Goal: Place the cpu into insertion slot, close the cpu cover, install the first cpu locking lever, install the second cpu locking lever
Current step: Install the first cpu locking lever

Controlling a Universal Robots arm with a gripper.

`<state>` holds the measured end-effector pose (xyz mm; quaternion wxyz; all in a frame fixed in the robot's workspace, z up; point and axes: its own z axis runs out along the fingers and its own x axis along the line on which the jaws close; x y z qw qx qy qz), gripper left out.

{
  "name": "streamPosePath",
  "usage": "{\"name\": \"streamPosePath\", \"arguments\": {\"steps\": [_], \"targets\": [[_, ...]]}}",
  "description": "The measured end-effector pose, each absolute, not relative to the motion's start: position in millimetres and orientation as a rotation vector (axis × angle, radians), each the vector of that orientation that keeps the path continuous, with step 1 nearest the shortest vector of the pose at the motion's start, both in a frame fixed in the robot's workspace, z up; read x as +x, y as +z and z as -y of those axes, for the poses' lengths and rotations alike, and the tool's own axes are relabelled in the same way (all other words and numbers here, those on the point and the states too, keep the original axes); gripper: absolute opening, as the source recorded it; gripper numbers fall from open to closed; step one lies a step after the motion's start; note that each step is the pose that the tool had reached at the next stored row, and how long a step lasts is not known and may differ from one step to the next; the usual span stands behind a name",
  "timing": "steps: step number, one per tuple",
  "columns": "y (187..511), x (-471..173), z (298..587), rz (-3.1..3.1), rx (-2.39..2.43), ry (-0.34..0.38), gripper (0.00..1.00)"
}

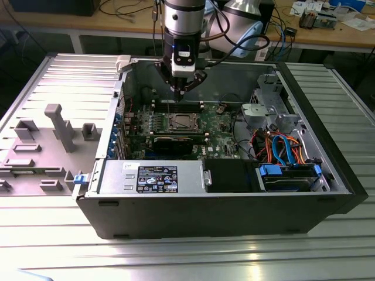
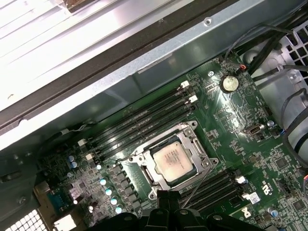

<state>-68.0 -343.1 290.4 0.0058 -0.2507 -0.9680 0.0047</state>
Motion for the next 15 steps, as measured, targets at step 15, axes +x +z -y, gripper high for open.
{"name": "streamPosePath", "arguments": {"steps": [15], "targets": [[290.2,-73.1,345.0,3.042,-0.745,0.014,0.11]]}}
